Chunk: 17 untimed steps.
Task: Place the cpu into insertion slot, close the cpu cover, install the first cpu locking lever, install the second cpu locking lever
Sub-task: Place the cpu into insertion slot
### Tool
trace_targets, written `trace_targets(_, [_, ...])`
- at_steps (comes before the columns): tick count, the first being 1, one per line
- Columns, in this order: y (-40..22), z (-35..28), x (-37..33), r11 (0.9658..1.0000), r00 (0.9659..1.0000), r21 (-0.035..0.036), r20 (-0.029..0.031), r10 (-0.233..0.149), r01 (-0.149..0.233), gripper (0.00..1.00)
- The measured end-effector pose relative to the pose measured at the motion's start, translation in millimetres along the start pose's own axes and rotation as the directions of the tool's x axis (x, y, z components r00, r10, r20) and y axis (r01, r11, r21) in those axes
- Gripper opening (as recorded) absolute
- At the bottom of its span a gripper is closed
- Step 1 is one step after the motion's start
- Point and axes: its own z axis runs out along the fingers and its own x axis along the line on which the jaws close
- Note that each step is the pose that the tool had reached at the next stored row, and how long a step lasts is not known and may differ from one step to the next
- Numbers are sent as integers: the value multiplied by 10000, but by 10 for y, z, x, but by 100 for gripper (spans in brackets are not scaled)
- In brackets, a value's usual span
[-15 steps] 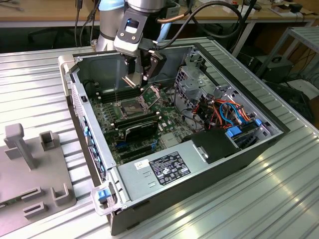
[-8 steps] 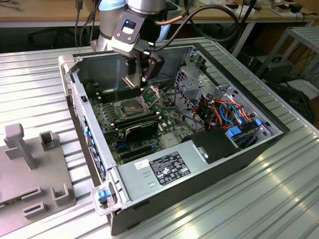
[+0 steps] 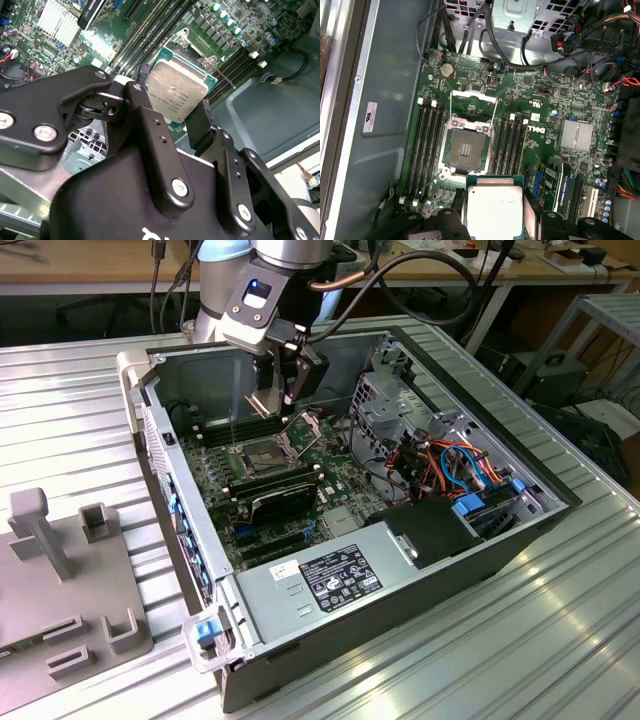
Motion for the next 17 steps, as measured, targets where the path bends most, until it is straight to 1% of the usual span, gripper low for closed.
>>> trace_targets(7, [0,1,0,10000,10000,0,0,9,-9,55])
trace_targets(9, [4,9,2,9999,9999,3,3,162,-162,55])
trace_targets(11, [5,22,3,9989,9989,10,15,462,-462,55])
trace_targets(13, [10,35,6,9979,9979,13,21,651,-651,55])
trace_targets(17, [30,60,48,9969,9969,16,31,782,-782,55])
